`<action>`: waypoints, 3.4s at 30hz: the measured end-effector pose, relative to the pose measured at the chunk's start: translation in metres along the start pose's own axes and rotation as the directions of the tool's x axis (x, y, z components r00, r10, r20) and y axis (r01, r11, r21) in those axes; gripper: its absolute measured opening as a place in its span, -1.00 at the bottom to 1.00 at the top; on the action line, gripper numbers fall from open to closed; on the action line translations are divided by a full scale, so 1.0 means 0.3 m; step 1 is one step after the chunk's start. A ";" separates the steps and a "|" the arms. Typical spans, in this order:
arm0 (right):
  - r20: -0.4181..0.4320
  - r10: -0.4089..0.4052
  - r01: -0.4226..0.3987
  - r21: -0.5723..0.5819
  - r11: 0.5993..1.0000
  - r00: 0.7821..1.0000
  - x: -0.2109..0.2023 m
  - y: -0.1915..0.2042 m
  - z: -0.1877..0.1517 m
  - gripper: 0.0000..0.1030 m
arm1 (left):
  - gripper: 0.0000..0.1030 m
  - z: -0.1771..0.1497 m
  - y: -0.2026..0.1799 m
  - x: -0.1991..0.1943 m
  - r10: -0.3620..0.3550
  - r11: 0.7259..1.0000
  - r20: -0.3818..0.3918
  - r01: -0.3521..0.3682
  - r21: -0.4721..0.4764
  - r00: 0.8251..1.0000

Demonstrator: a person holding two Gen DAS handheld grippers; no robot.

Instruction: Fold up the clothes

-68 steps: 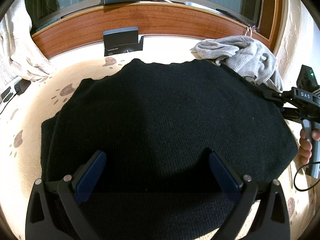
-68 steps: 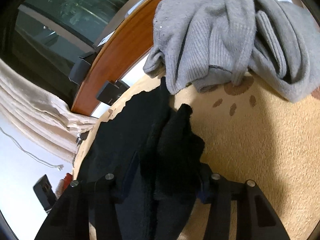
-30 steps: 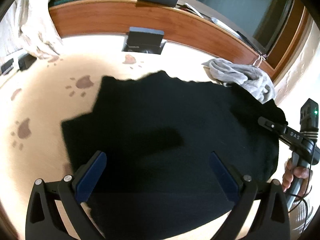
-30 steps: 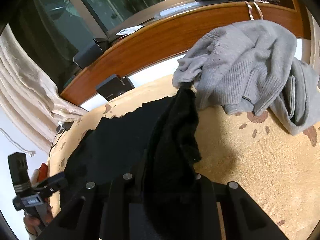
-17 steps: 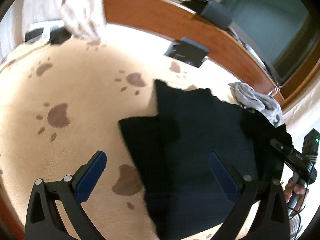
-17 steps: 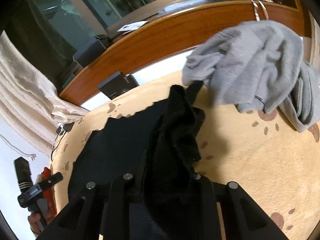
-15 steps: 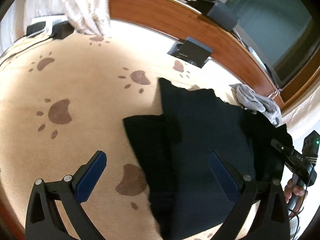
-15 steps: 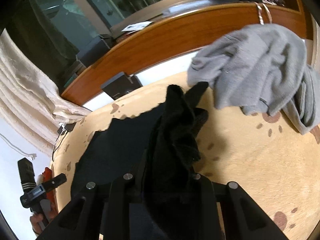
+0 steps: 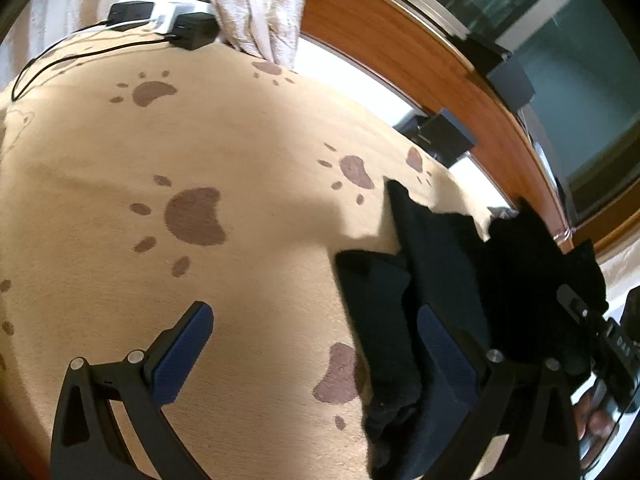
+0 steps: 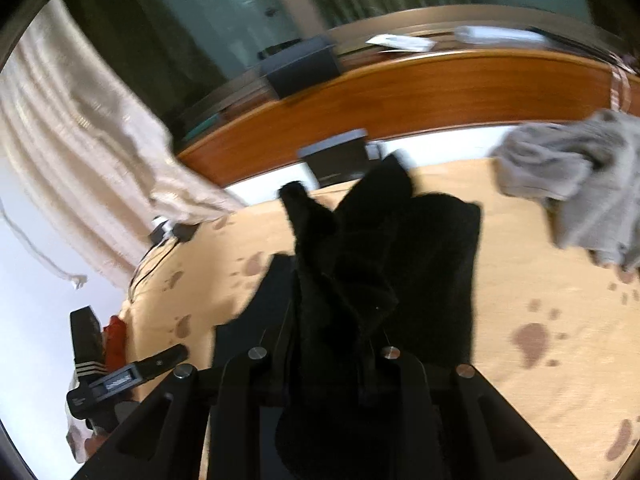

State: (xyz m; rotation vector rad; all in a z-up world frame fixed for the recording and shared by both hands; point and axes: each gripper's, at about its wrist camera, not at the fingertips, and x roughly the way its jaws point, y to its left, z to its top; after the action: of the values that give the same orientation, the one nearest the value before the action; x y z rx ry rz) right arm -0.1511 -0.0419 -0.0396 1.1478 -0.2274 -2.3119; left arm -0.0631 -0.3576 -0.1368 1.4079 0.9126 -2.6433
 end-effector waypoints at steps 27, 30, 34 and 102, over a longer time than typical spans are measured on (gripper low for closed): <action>0.012 -0.040 0.042 -0.255 0.966 0.999 -0.010 0.185 -0.259 0.53 | 0.99 0.026 0.071 -0.003 -0.048 0.996 -0.013 0.047 -0.078 0.999; 0.077 -0.099 0.116 -0.270 0.956 0.992 -0.106 0.114 -0.282 0.53 | 0.99 0.014 0.048 0.006 -0.080 0.995 -0.039 0.077 -0.066 0.996; 0.111 -0.171 0.197 -0.317 0.928 0.979 -0.168 0.054 -0.350 0.53 | 0.99 -0.006 0.010 0.014 -0.125 0.991 -0.072 0.122 -0.047 0.989; -0.010 0.027 -0.028 -0.528 0.849 1.000 0.099 0.243 -0.393 0.59 | 0.99 -0.095 -0.211 -0.027 -0.246 0.951 -0.071 0.255 0.177 0.967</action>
State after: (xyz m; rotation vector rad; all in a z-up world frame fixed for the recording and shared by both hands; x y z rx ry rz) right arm -0.0451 -0.1088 -0.1057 0.8510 0.3777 -2.1454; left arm -0.0538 -0.2930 -0.1119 1.4907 0.9281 -2.9622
